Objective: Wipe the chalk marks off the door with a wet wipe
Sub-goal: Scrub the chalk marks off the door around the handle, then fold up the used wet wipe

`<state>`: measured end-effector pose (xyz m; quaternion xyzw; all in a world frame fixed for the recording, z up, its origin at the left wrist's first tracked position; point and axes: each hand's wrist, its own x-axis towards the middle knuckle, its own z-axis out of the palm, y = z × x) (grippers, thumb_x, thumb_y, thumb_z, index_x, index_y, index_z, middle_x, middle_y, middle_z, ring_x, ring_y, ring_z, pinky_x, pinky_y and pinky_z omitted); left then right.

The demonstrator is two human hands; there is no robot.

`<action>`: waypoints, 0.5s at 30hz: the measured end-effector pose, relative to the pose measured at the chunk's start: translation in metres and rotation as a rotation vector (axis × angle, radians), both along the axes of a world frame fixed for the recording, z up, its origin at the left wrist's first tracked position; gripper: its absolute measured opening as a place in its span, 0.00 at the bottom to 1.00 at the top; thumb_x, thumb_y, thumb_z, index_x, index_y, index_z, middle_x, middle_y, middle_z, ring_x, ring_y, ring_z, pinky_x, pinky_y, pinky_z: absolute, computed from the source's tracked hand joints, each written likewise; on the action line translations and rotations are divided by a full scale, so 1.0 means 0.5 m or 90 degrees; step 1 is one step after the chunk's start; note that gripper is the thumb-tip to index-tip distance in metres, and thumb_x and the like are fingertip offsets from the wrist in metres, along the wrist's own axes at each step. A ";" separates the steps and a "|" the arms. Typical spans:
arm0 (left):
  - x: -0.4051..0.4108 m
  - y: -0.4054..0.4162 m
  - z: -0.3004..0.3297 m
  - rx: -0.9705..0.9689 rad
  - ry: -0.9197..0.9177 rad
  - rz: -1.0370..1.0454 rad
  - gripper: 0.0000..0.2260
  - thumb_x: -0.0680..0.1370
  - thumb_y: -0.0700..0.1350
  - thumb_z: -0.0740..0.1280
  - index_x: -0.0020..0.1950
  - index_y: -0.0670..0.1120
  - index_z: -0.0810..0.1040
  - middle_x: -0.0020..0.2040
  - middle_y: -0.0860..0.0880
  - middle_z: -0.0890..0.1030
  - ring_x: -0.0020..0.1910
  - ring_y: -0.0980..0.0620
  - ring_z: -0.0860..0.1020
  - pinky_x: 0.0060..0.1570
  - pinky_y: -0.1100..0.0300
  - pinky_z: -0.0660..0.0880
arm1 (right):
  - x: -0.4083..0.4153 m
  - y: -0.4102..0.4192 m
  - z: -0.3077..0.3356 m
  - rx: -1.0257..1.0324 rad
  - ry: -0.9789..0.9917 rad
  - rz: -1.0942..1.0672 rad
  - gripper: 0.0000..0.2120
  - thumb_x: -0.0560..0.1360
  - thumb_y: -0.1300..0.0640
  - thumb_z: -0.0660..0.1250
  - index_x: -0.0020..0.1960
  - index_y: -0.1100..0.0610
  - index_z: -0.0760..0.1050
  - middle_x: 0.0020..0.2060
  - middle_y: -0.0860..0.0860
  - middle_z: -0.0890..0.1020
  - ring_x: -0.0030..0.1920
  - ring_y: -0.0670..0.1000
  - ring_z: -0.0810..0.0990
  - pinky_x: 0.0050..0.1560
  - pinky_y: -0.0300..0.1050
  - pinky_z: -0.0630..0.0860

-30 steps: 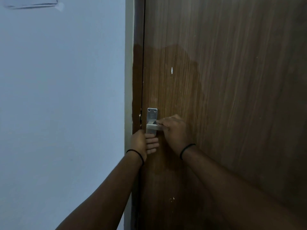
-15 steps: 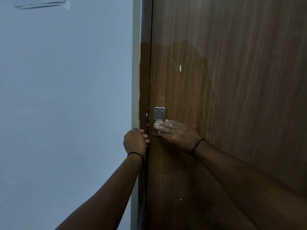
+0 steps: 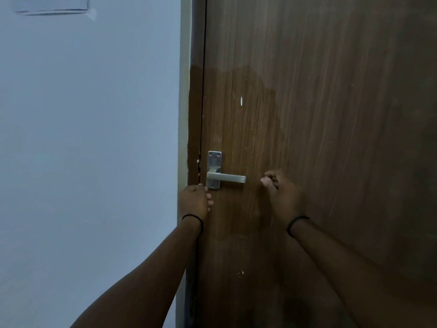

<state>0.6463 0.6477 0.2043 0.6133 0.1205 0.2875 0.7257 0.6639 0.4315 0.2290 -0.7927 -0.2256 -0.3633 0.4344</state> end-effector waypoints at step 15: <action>-0.042 -0.177 0.038 0.350 -0.225 -0.138 0.07 0.76 0.47 0.71 0.51 0.46 0.85 0.45 0.52 0.86 0.46 0.58 0.83 0.51 0.57 0.80 | -0.046 0.010 0.004 0.405 0.226 0.205 0.10 0.77 0.54 0.70 0.39 0.58 0.80 0.31 0.48 0.82 0.32 0.43 0.78 0.35 0.36 0.76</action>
